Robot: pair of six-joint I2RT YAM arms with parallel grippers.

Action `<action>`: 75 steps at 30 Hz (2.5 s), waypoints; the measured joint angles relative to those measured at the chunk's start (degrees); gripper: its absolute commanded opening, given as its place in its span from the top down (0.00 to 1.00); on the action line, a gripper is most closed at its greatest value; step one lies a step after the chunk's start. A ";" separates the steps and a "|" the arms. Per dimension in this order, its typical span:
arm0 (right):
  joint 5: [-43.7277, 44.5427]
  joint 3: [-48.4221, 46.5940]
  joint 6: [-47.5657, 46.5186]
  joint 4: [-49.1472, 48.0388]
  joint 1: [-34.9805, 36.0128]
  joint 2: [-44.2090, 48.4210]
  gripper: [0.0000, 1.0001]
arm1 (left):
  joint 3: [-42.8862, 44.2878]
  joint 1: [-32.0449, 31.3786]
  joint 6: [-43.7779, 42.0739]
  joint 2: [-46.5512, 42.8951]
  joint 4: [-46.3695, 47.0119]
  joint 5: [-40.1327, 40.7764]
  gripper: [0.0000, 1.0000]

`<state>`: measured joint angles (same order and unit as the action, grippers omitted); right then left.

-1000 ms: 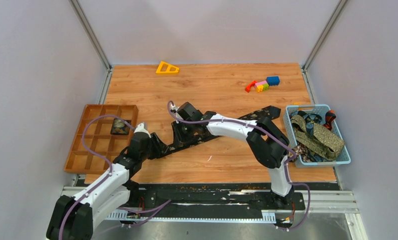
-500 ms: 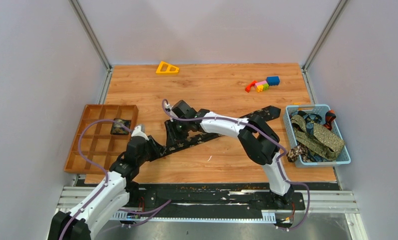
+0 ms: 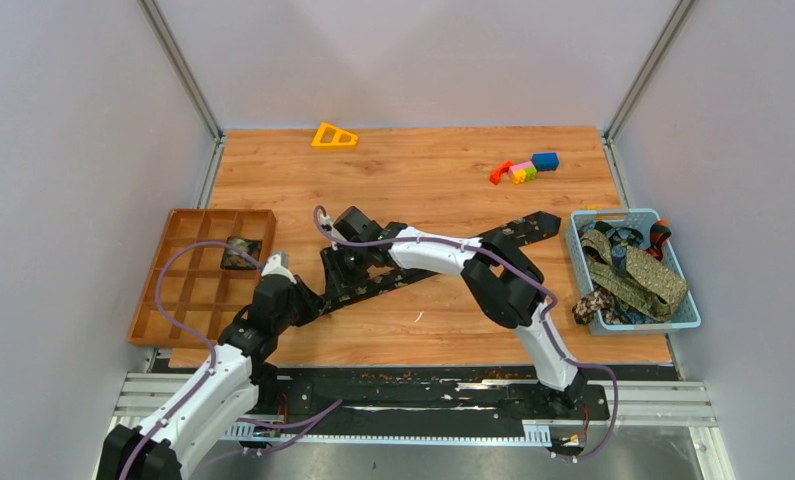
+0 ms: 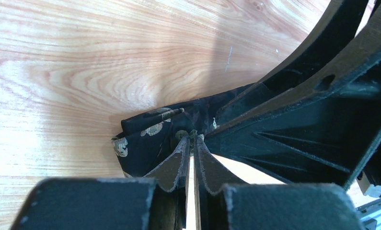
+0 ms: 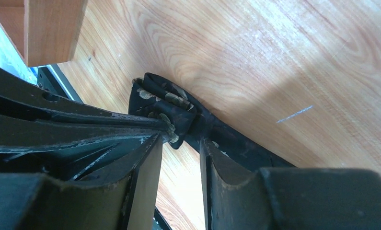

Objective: Roll the ties
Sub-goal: Roll the tie at the center of the board.

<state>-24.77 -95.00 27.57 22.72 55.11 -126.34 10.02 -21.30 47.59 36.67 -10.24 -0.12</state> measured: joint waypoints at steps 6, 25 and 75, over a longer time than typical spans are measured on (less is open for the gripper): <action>-0.39 -1.25 0.20 0.70 -0.02 -1.68 0.69 | 0.00 0.02 0.00 -0.68 -1.36 0.37 0.85; -1.90 -2.80 1.11 0.61 0.72 -3.85 0.96 | 1.38 0.00 0.09 -5.90 -7.30 2.95 0.51; -0.57 -5.86 -3.30 3.41 -0.17 -5.68 1.00 | 0.81 0.00 4.94 -2.84 -10.38 15.54 0.35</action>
<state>-25.34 -100.86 24.27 26.13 54.94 -132.03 10.83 -21.30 52.53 33.82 -20.62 15.42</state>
